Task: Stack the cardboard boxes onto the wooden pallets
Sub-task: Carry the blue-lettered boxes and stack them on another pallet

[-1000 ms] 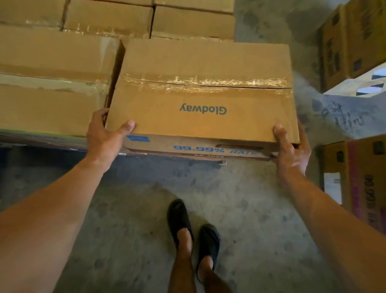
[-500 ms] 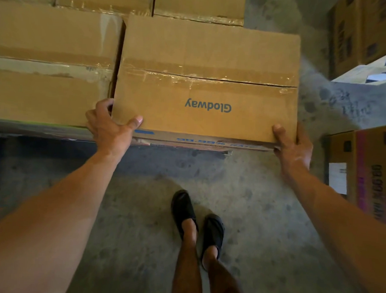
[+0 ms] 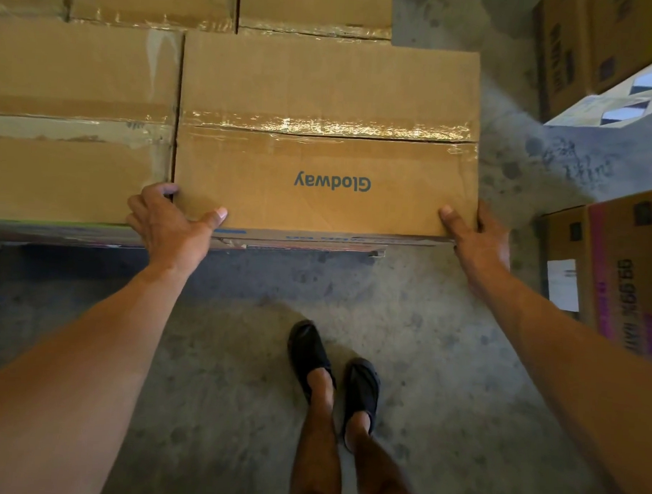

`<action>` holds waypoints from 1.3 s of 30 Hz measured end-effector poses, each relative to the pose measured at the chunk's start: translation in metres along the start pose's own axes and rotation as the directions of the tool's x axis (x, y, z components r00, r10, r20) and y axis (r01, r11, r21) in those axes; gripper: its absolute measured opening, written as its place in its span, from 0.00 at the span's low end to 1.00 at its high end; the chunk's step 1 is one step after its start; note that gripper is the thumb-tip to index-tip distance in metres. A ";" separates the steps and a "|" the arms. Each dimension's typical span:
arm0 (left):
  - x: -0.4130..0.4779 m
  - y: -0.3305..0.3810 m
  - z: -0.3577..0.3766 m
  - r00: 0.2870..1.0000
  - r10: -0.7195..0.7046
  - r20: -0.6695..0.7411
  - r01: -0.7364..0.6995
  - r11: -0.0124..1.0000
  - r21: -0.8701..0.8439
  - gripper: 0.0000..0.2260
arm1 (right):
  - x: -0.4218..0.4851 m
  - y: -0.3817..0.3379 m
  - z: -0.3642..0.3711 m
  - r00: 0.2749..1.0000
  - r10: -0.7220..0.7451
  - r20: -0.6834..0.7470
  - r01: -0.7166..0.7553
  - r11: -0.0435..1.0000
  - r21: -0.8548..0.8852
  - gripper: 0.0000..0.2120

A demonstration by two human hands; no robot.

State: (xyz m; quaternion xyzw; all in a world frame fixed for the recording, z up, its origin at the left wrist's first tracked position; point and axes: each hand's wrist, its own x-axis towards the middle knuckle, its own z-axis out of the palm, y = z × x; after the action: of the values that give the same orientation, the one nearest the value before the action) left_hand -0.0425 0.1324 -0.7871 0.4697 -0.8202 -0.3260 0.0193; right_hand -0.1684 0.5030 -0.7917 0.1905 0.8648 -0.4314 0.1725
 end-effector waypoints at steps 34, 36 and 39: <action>-0.273 0.527 -0.055 0.108 0.942 0.319 -0.929 0.210 -0.305 0.23 | -0.225 -0.078 -0.403 0.574 0.311 -0.757 -0.132 0.948 0.289 0.30; -0.303 0.537 -0.030 0.023 0.936 0.350 -0.927 0.151 -0.343 0.23 | -0.233 -0.052 -0.416 0.513 0.394 -0.762 -0.161 0.917 0.366 0.30; -0.341 0.549 0.018 -0.087 0.909 0.408 -0.914 0.090 -0.396 0.23 | -0.237 -0.012 -0.430 0.428 0.472 -0.771 -0.194 0.881 0.431 0.30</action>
State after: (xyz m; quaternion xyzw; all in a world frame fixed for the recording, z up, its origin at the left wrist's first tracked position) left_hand -0.2743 0.5991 -0.4035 -0.3329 -0.8780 -0.3436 -0.0135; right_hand -0.0258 0.8020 -0.4295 0.5696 0.7080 -0.3513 -0.2256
